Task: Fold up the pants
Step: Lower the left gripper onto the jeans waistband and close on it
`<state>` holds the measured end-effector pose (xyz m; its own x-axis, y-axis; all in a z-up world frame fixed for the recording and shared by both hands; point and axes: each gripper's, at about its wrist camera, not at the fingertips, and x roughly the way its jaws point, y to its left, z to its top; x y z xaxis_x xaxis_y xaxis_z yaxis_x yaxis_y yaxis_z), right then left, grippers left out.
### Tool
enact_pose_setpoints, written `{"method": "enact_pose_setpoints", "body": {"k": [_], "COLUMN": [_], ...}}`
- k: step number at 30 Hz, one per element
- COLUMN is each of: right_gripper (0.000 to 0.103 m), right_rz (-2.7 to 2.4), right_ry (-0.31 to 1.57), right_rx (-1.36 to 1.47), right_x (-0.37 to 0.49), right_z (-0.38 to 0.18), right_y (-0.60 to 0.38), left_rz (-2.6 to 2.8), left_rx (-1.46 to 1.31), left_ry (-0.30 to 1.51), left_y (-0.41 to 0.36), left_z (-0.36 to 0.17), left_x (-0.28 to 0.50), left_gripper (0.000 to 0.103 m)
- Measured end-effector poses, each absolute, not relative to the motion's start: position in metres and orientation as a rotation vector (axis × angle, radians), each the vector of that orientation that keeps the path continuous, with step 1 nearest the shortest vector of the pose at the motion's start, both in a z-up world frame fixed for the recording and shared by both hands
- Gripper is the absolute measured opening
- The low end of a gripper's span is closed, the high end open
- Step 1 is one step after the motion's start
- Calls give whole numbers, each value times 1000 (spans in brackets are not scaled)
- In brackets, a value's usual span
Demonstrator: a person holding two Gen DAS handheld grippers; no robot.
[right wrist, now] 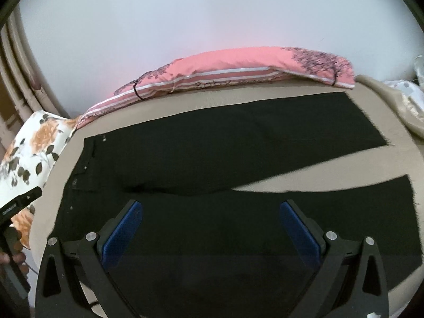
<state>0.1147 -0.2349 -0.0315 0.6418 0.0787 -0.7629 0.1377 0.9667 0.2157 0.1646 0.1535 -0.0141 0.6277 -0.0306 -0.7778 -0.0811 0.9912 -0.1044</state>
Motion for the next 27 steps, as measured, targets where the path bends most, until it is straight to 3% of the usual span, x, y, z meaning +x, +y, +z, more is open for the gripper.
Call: {"method": "enact_pose_setpoints", "body": {"k": [4,6,9,12,19,27], "right_gripper": [103,103,103,103,103,103], "right_rz": [-16,-10,-18,-14,-8,-2], "right_ry": [905,932,965,992,1031,1051], "right_rx": [255,244,245,243,188,168], "right_x": [143,159,182,199,230,257], "right_z": [-41,-47,-58,-67,-83,-91], "right_y": [-224,-218,-210,-203,-187,-179], "left_rz": [-13,-64,-195,-303,-389,-516], "left_rx": [-159,-188,-263,-316,-445,-553], "left_ry": [928,949,978,1015,1105,1171], "left_y": [177,184,195,197,218,220], "left_z": [-24,-31,-45,-59,-99,-123], "left_x": [207,230,268,299,365,401], "left_gripper": [82,67,52,46,44,19]}}
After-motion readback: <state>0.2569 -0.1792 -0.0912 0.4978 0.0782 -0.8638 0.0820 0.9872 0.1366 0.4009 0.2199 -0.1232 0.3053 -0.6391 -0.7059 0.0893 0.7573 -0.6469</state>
